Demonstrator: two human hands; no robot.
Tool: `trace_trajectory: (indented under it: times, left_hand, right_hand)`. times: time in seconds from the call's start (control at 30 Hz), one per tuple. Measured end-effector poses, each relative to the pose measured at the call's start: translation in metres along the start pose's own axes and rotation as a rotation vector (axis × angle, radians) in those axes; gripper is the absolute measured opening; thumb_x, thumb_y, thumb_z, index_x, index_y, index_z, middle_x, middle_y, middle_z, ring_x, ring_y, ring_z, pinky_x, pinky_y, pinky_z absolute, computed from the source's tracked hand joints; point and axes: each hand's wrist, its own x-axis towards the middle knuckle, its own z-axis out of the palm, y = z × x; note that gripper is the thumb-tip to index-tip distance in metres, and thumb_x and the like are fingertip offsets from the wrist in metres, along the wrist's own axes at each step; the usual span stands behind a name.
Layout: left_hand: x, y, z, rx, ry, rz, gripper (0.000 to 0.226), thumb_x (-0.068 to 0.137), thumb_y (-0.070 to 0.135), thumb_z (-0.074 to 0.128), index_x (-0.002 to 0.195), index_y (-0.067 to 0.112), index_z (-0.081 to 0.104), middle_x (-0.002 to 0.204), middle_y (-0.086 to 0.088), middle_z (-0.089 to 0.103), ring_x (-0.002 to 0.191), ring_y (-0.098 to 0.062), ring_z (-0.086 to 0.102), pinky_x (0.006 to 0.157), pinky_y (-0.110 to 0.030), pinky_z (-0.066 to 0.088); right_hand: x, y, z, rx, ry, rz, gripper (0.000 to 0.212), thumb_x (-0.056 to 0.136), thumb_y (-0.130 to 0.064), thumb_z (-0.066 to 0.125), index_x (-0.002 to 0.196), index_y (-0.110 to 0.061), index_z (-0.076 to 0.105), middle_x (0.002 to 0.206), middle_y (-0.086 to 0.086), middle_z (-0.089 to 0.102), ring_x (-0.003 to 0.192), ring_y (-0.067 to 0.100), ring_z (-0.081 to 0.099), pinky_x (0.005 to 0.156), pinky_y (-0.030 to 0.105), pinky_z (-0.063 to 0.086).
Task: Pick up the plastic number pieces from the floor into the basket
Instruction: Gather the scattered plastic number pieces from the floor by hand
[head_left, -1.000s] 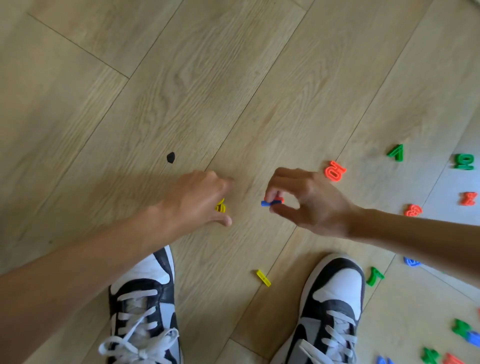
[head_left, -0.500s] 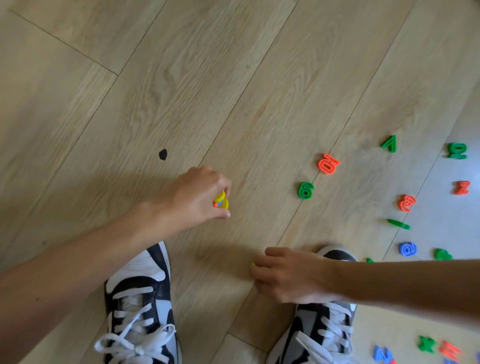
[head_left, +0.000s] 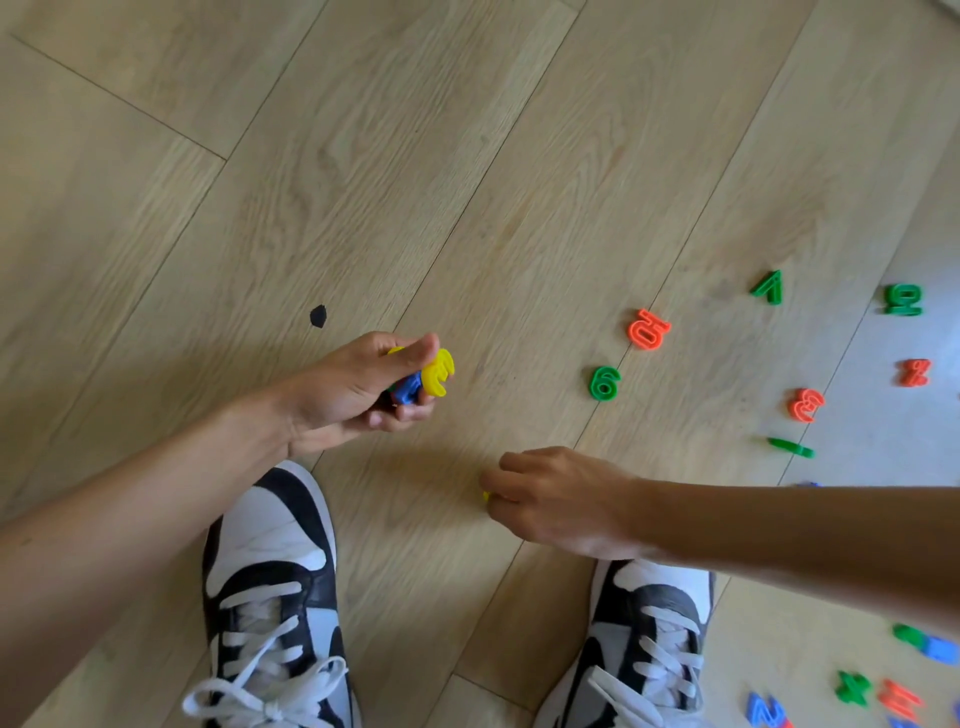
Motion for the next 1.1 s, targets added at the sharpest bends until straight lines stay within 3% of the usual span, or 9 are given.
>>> trace_trajectory:
  times: [0.17, 0.37, 0.57, 0.83, 1.0, 1.1]
  left_hand:
    - [0.0, 0.0, -0.002, -0.095, 0.01, -0.026, 0.041, 0.085, 0.05, 0.062, 0.078, 0.01, 0.057, 0.073, -0.003, 0.054, 0.058, -0.013, 0.051, 0.039, -0.015, 0.036]
    - [0.002, -0.007, 0.0, -0.103, 0.118, -0.047, 0.035, 0.088, 0.043, 0.058, 0.079, 0.01, 0.061, 0.077, -0.009, 0.058, 0.057, -0.016, 0.054, 0.037, -0.018, 0.036]
    - [0.005, -0.01, 0.003, -0.113, 0.117, -0.047, 0.033, 0.089, 0.039, 0.058, 0.079, 0.008, 0.059, 0.078, -0.012, 0.057, 0.057, -0.017, 0.052, 0.038, -0.02, 0.036]
    - [0.007, -0.011, 0.004, -0.142, 0.139, -0.02, 0.025, 0.084, 0.03, 0.059, 0.085, 0.006, 0.055, 0.078, -0.014, 0.06, 0.056, -0.02, 0.052, 0.037, -0.021, 0.034]
    - [0.007, -0.014, 0.007, -0.075, 0.206, -0.006, 0.013, 0.08, 0.02, 0.055, 0.086, 0.009, 0.056, 0.08, -0.018, 0.064, 0.055, -0.021, 0.054, 0.037, -0.02, 0.034]
    - [0.008, -0.018, 0.013, -0.067, 0.215, -0.038, 0.01, 0.077, 0.02, 0.054, 0.083, 0.012, 0.059, 0.075, -0.013, 0.064, 0.055, -0.02, 0.054, 0.04, -0.02, 0.034]
  right_hand:
    - [0.004, 0.005, -0.004, 0.052, 0.043, 0.092, 0.016, 0.08, 0.003, 0.059, 0.089, -0.009, 0.065, 0.086, 0.006, 0.061, 0.069, 0.021, 0.055, 0.058, 0.033, 0.052]
    - [0.003, -0.001, 0.003, -0.043, 0.084, -0.006, 0.015, 0.088, -0.003, 0.056, 0.079, -0.014, 0.06, 0.072, 0.0, 0.058, 0.064, 0.018, 0.053, 0.057, 0.03, 0.051]
    - [0.002, -0.006, 0.008, -0.054, 0.078, -0.121, 0.017, 0.089, -0.004, 0.056, 0.076, -0.015, 0.058, 0.072, -0.002, 0.056, 0.064, 0.016, 0.049, 0.053, 0.027, 0.045]
    - [0.004, -0.007, 0.016, 0.075, 0.054, -0.066, 0.014, 0.091, -0.004, 0.055, 0.081, -0.014, 0.053, 0.078, 0.002, 0.055, 0.068, 0.02, 0.05, 0.055, 0.032, 0.051]
    - [0.001, 0.002, -0.013, 0.308, 0.003, 0.092, 0.016, 0.081, 0.0, 0.062, 0.094, -0.008, 0.06, 0.087, 0.009, 0.059, 0.076, 0.028, 0.057, 0.057, 0.04, 0.053]
    - [0.007, 0.011, -0.052, 0.539, 0.215, 0.269, 0.014, 0.071, 0.004, 0.063, 0.081, -0.006, 0.059, 0.08, 0.008, 0.057, 0.068, 0.026, 0.055, 0.057, 0.04, 0.049]
